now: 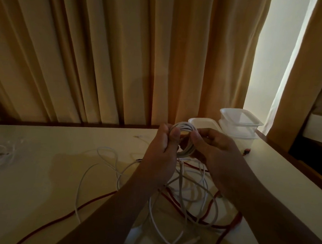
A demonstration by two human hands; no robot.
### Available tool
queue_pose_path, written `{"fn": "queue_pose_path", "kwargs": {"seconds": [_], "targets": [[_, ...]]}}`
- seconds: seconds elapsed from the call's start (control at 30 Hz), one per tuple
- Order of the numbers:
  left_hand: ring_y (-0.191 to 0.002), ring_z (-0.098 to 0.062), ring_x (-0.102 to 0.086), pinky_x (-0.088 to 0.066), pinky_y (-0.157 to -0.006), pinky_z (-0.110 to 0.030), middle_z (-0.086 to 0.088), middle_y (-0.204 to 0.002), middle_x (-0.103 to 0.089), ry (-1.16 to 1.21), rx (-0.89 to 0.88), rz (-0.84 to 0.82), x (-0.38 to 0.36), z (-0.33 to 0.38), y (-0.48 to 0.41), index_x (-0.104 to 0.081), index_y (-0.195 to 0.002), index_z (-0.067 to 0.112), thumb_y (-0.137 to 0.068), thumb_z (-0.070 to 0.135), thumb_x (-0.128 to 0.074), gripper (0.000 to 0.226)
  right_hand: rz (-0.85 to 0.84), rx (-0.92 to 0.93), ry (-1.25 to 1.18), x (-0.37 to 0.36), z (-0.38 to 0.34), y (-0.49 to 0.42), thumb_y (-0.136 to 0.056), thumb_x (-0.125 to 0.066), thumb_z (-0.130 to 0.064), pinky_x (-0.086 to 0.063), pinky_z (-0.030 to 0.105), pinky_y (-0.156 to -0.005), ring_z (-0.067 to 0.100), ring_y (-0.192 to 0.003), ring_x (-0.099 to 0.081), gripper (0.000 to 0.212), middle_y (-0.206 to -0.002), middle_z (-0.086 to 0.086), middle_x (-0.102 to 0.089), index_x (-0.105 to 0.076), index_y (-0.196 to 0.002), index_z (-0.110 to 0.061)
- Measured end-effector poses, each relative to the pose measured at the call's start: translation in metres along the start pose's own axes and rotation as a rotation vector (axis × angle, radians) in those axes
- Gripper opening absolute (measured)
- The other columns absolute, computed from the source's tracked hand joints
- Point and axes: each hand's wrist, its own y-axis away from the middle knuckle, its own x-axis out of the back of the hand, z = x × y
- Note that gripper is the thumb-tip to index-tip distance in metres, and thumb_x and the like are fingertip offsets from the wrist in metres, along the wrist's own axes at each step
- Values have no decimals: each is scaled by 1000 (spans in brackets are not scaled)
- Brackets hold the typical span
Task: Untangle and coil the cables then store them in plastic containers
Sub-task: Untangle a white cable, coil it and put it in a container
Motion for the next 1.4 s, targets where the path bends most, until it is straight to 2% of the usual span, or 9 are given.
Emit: {"fn": "queue_pose_path", "kwargs": {"seconds": [0.17,0.33,0.53,0.7,0.8,0.93,1.1,1.23,1.4], "targets": [[-83,-5,-64,-53,-72,-27,5,-90,-66,-178,-73,-51,3,-2,-5,-58,-111,23,-101,52,-38,37,67,-79,-179,-1,1,-3,-102,-54,-12,-62,32,-79,26,-96,-75,20,-101,16,-76,-66,-115,-3],[-75,-4,-60,-45,-60,-20,4,-86,-65,-281,-61,-91,10,-3,-7,-57,-108,23,-106,47,-37,31,40,-212,-385,-4,5,-2,-103,-51,-15,-53,52,-94,27,-88,-69,25,-98,15,-71,-65,-121,-4],[-74,-19,-63,-52,-70,-39,-6,-83,-66,-208,-24,-61,12,-1,-9,-59,-97,27,-108,44,-41,27,-188,-168,-342,-3,-4,-3,-103,-51,-20,-49,35,-73,19,-72,-58,31,-86,9,-61,-60,-128,-4],[-84,-21,-71,-59,-80,-48,1,-89,-74,14,174,-42,8,10,-3,-68,-94,42,-103,59,-43,32,-179,17,16,6,-7,2,-84,-71,-12,-59,34,-86,23,-103,-73,45,-109,10,-75,-59,-127,-15],[-91,-19,-74,-63,-77,-41,0,-99,-76,100,267,-53,6,13,-2,-70,-92,46,-105,53,-44,30,-246,-52,-177,8,-8,3,-87,-66,-3,-58,31,-86,26,-102,-72,44,-109,14,-74,-59,-129,-10],[-97,-28,-74,-62,-82,-45,-13,-105,-76,234,348,-63,8,16,-2,-72,-112,24,-107,44,-46,33,-350,-150,-372,9,-8,2,-88,-60,1,-57,39,-95,24,-92,-68,46,-97,15,-70,-57,-134,-4],[-101,-33,-74,-60,-91,-54,-9,-103,-78,294,405,-22,7,11,-2,-76,-105,28,-107,38,-51,27,-253,-66,47,6,-9,6,-78,-71,-17,-61,37,-88,23,-99,-74,59,-101,10,-77,-51,-133,-26],[-71,-19,-68,-53,-55,-31,-8,-94,-77,347,483,28,8,14,-2,-72,-107,23,-107,33,-53,22,-194,101,488,3,-8,7,-75,-66,-49,-62,36,-83,9,-88,-73,34,-93,-9,-76,-59,-106,-36],[-69,-16,-67,-52,-52,-28,-6,-90,-76,411,502,37,7,16,-1,-70,-112,20,-108,29,-50,23,-166,237,738,5,-3,2,-81,-63,-59,-54,25,-88,-4,-102,-58,14,-108,-31,-59,-64,-94,-55]]}}
